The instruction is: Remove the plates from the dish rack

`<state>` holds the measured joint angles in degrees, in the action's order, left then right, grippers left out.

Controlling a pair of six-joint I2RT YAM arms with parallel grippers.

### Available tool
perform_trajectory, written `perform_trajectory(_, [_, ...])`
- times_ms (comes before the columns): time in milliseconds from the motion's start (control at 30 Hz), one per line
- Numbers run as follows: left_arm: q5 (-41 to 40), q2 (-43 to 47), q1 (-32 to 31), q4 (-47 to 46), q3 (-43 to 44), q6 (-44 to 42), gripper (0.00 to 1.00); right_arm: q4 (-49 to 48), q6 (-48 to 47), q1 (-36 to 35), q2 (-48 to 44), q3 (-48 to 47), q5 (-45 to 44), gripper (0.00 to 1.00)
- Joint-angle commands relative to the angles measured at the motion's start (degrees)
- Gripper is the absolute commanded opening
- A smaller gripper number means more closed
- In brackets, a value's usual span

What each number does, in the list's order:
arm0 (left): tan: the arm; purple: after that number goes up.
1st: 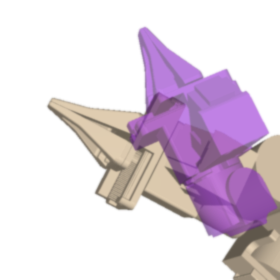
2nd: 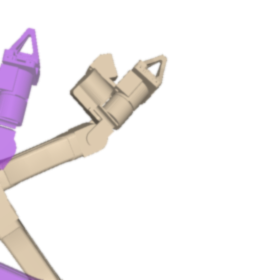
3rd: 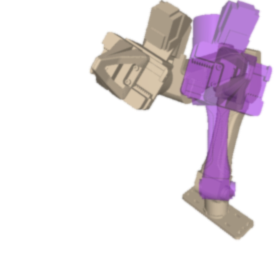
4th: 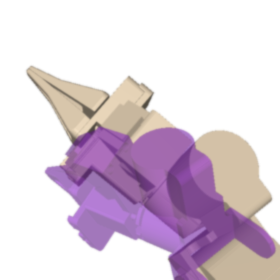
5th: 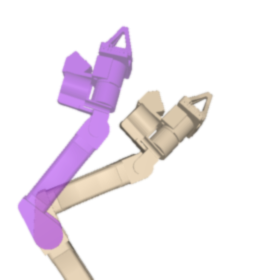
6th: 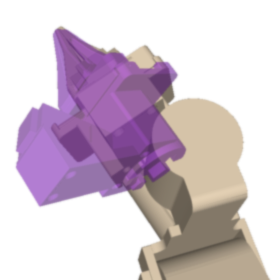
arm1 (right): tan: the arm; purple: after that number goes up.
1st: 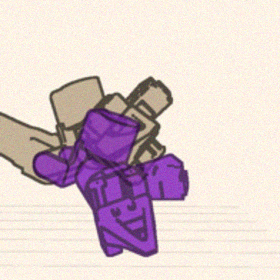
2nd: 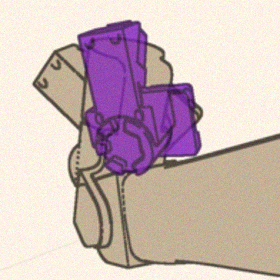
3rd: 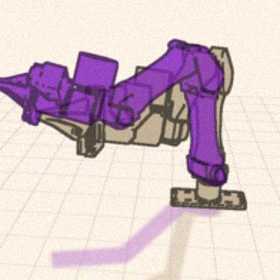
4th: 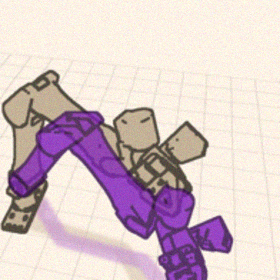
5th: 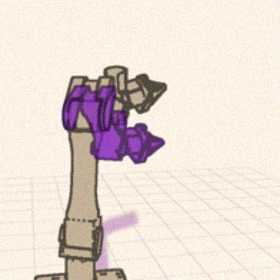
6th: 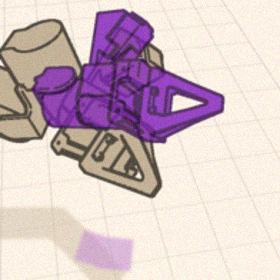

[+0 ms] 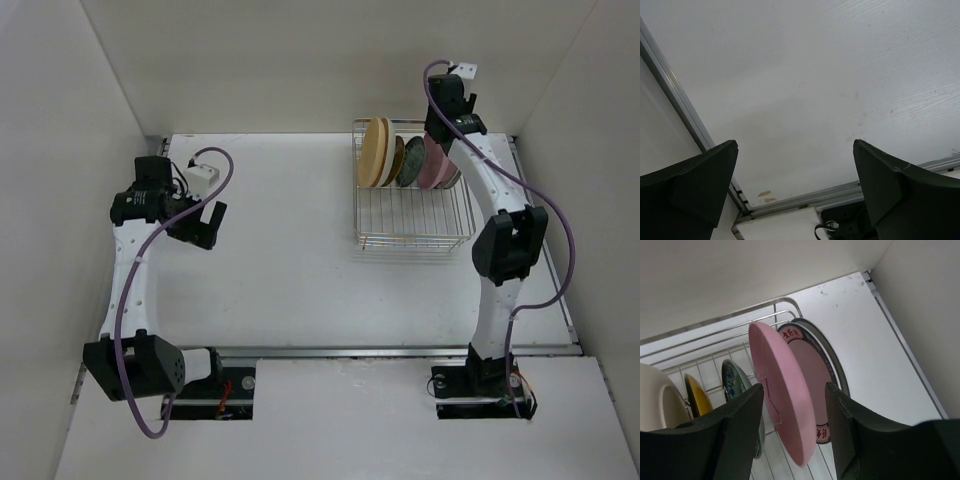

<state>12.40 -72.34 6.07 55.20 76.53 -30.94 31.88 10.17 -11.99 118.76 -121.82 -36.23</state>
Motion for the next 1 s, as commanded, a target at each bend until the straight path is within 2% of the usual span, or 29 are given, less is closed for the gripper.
perform_trajectory(0, [1.0,-0.6,-0.2,1.0,2.2,0.3,1.00,-3.5,0.5,-0.2,2.4,3.1,-0.3,0.58])
perform_trajectory(100, [1.5,-1.2,-0.2,1.5,2.7,0.3,1.00,-4.1,1.1,-0.2,3.0,4.5,0.4,0.57])
perform_trajectory(167, [2.5,-1.2,-0.2,2.0,3.3,0.3,1.00,-4.1,1.1,0.4,3.5,4.5,0.9,0.52])
perform_trajectory(333, [2.5,-1.8,-0.2,2.5,3.8,0.3,1.00,-4.6,1.7,0.9,2.0,6.3,-1.6,0.26])
perform_trajectory(367, [2.5,-1.8,-0.2,2.5,3.8,0.3,1.00,-5.2,1.7,0.9,1.0,7.1,-1.6,0.18])
perform_trajectory(400, [2.5,-1.8,-0.2,2.5,3.8,0.3,1.00,-6.0,1.7,0.9,-0.1,8.2,-3.7,0.16])
perform_trajectory(533, [2.5,-1.1,-0.2,2.5,4.3,0.9,1.00,-8.5,0.0,0.9,-5.7,12.3,-9.0,0.11])
perform_trajectory(667, [4.1,-0.6,-0.2,3.1,4.3,0.4,1.00,-13.0,-5.6,-1.1,-12.5,12.8,-13.0,0.07])
perform_trajectory(800, [4.7,-0.6,-1.4,4.6,5.2,0.4,1.00,-14.2,-13.0,-4.2,-16.0,8.7,-19.9,0.00])
perform_trajectory(867, [5.3,0.1,-3.0,5.3,6.7,0.4,1.00,-14.2,-15.7,-5.8,-17.6,7.2,-23.2,0.00])
perform_trajectory(967, [7.4,0.6,-4.7,6.9,8.7,0.4,1.00,-11.1,-17.2,-8.9,-20.9,5.3,-21.2,0.00])
